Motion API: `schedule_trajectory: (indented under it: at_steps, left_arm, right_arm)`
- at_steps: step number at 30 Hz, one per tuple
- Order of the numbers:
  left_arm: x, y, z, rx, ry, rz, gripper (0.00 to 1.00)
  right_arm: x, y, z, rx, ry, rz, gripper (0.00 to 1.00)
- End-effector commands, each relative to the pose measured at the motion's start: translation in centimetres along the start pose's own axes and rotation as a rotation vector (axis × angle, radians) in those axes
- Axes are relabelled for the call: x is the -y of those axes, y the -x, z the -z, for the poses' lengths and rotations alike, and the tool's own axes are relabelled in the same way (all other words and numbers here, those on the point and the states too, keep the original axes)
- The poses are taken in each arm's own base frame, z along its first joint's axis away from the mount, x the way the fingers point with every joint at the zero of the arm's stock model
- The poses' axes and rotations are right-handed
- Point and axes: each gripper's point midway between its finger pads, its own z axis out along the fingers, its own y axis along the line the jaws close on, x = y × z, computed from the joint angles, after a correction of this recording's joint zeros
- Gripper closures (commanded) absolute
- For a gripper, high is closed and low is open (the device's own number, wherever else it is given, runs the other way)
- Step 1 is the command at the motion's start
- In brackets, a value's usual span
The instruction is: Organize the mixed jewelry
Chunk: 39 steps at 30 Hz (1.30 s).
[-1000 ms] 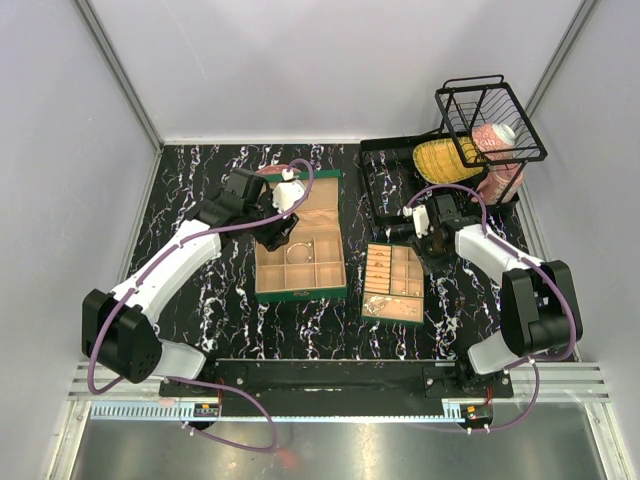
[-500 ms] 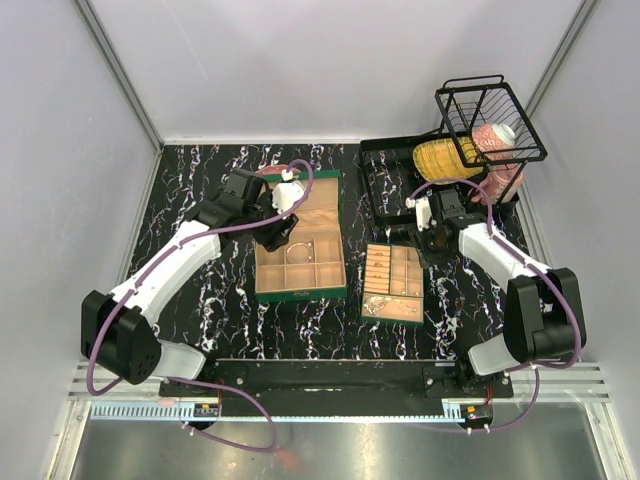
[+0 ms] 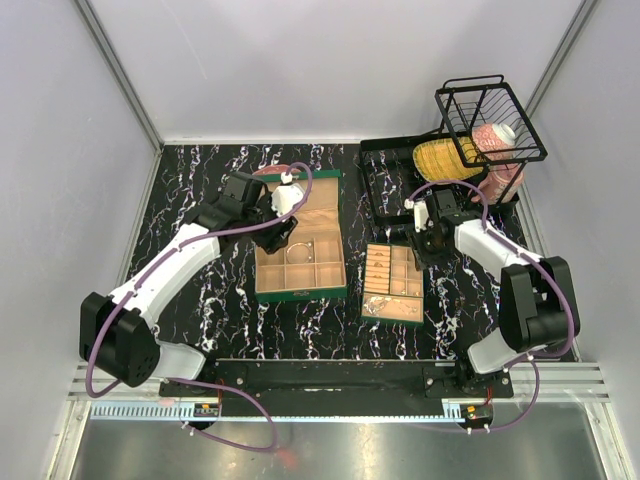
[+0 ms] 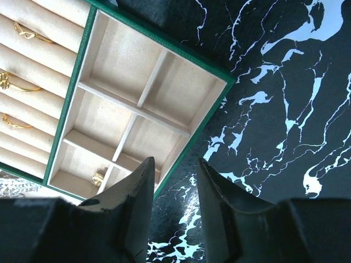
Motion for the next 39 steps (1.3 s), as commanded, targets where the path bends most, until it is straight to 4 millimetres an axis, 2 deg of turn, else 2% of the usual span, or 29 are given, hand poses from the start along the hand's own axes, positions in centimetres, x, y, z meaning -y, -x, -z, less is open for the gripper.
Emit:
schedule_trajectory:
  at_steps: [1, 18, 39]
  left_arm:
    - [-0.2, 1.1, 0.7, 0.054, 0.027, -0.024, 0.46]
    - [-0.3, 0.6, 0.7, 0.053, 0.04, -0.031, 0.46]
    - [-0.2, -0.4, 0.6, 0.041, 0.044, -0.051, 0.46]
  right_arm:
    - [0.0, 1.3, 0.1, 0.029, 0.005, -0.029, 0.58]
    - [0.5, 0.3, -1.5, -0.027, -0.013, -0.027, 0.64]
    - [1.5, 0.4, -3.0, -0.063, -0.035, 0.055, 0.88]
